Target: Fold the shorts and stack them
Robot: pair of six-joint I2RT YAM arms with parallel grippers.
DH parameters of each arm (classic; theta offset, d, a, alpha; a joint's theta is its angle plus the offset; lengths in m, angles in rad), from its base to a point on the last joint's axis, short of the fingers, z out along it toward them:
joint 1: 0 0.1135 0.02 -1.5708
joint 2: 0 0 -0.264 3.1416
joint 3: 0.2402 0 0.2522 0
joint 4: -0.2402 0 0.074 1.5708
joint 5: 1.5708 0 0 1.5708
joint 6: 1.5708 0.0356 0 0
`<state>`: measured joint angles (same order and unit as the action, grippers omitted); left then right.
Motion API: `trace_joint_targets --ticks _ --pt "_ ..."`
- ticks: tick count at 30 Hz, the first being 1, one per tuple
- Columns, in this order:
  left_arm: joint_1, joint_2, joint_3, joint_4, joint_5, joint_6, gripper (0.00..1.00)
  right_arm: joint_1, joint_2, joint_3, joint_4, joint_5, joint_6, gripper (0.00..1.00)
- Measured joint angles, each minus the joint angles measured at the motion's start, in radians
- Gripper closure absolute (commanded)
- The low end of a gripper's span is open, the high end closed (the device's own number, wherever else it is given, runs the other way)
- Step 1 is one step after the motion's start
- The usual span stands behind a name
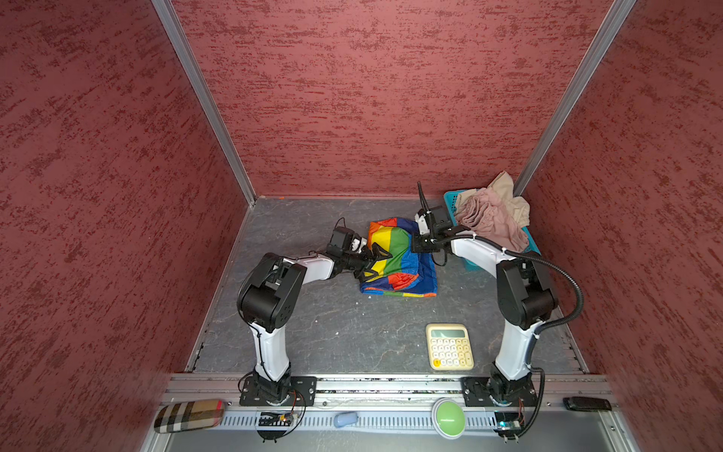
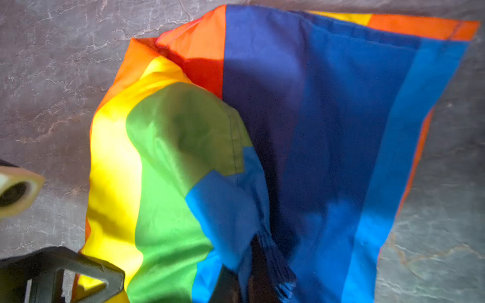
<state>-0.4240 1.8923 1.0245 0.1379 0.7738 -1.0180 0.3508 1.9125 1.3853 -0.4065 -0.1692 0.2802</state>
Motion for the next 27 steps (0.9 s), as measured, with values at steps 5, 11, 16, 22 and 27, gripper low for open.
trace_joint_targets --ticks 5,11,16,22,27 --pt "-0.002 -0.013 -0.017 0.005 0.001 -0.004 0.01 0.002 -0.063 0.04 -0.056 0.008 -0.009 1.0" --pt "0.024 -0.098 -0.016 -0.013 0.005 -0.005 0.01 -0.01 -0.13 0.09 -0.081 0.04 -0.061 1.0" --pt "0.094 -0.155 0.047 -0.067 0.004 0.03 0.01 -0.052 -0.093 0.085 -0.08 0.043 -0.103 1.0" --pt "0.087 -0.117 0.072 -0.063 0.005 0.039 0.01 -0.082 -0.011 0.078 -0.082 0.061 -0.129 1.0" --pt "0.076 0.021 0.122 -0.056 0.006 0.038 0.01 -0.107 -0.01 0.076 -0.079 0.066 -0.148 1.0"
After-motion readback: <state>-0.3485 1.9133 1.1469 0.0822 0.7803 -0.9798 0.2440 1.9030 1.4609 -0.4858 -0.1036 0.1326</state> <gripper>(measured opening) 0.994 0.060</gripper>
